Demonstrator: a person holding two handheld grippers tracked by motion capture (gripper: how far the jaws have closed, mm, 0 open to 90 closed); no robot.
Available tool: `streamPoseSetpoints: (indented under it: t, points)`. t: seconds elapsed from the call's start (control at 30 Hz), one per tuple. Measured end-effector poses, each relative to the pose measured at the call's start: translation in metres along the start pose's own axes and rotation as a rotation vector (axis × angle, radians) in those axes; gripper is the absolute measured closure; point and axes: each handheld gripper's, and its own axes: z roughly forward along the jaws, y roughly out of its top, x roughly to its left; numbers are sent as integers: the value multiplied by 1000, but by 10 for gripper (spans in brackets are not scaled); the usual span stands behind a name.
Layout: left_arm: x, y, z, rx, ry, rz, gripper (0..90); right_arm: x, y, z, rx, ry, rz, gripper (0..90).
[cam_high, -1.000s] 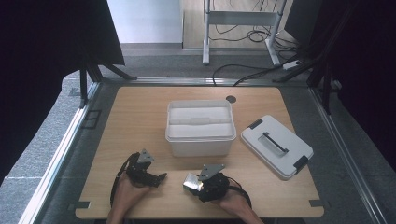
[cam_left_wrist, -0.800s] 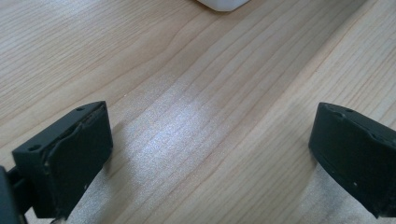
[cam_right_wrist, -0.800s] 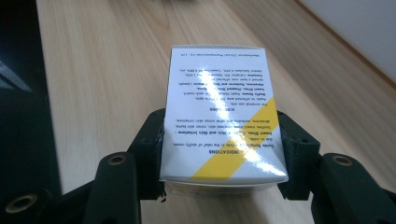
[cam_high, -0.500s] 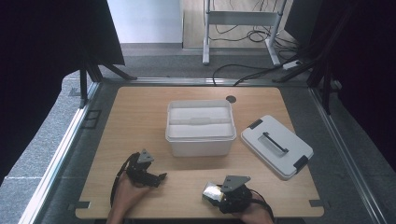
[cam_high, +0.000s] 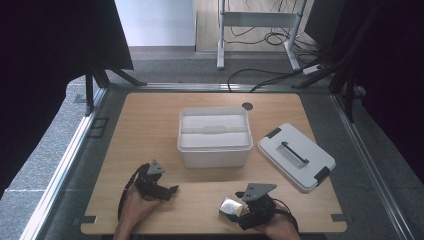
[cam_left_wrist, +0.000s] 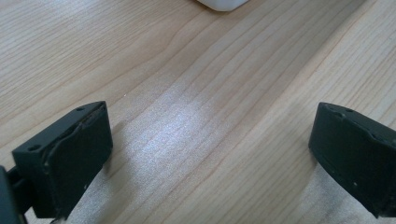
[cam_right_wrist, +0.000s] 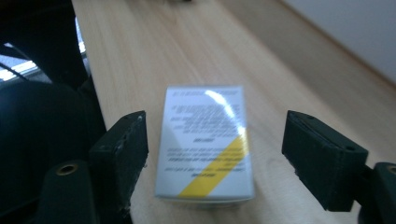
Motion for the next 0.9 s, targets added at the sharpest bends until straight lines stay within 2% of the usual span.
streamPoseSetpoints:
  t: [0.1, 0.2, 0.23, 0.27, 0.3, 0.37, 0.47, 0.5, 0.53, 0.6, 0.63, 0.7, 0.73, 0.77, 0.8, 0.83, 0.87, 0.9]
  points:
    - [0, 1, 0, 6, -13, 14, 0, -8, 7, -7, -23, 4, 20, 208]
    - [0, 6, -2, 8, -29, 26, 0, -21, 11, -13, -42, -27, 42, 205]
    - [0, 6, -2, 8, -29, 26, 0, -21, 11, -13, -42, -27, 42, 205]
    - [0, 12, -5, -6, -59, 22, 0, -31, 13, -16, -44, -60, 53, 201]
    - [0, 12, -5, -6, -59, 22, 0, -37, 13, -18, -46, -73, 64, 198]
    - [0, 23, -10, -28, -83, 25, 0, -47, 13, -20, -47, -104, 76, 180]
    - [-1, 36, -12, -49, -93, 42, 6, -61, 13, -23, -44, -145, 98, 140]
    - [-1, 36, -12, -49, -93, 42, 5, -66, 13, -23, -46, -156, 106, 133]
    - [0, 41, -13, -54, -98, 48, 5, -66, 13, -23, -46, -156, 106, 133]
    - [1, 55, -11, -66, -108, 54, 0, -79, 16, -23, -42, -185, 118, 117]
    - [1, 55, -11, -66, -108, 54, 0, -79, 16, -23, -42, -185, 118, 117]
    - [2, 68, -8, -68, -122, 71, 0, -92, 20, -20, -48, -202, 124, 63]
    - [3, 72, -8, -60, -120, 91, 0, -97, 22, -19, -53, -206, 126, 39]
    - [3, 72, -8, -60, -120, 91, 0, -97, 22, -19, -53, -206, 126, 39]
    - [3, 76, -7, -56, -115, 102, 0, -105, 26, -15, -62, -212, 127, 15]
    - [4, 80, -6, -53, -109, 101, 0, -105, 26, -15, -62, -212, 127, 15]
    - [6, 86, -3, -55, -107, 100, 0, -112, 30, -11, -71, -210, 125, 10]
    - [6, 86, -3, -55, -107, 100, 0, -112, 30, -11, -71, -210, 125, 10]
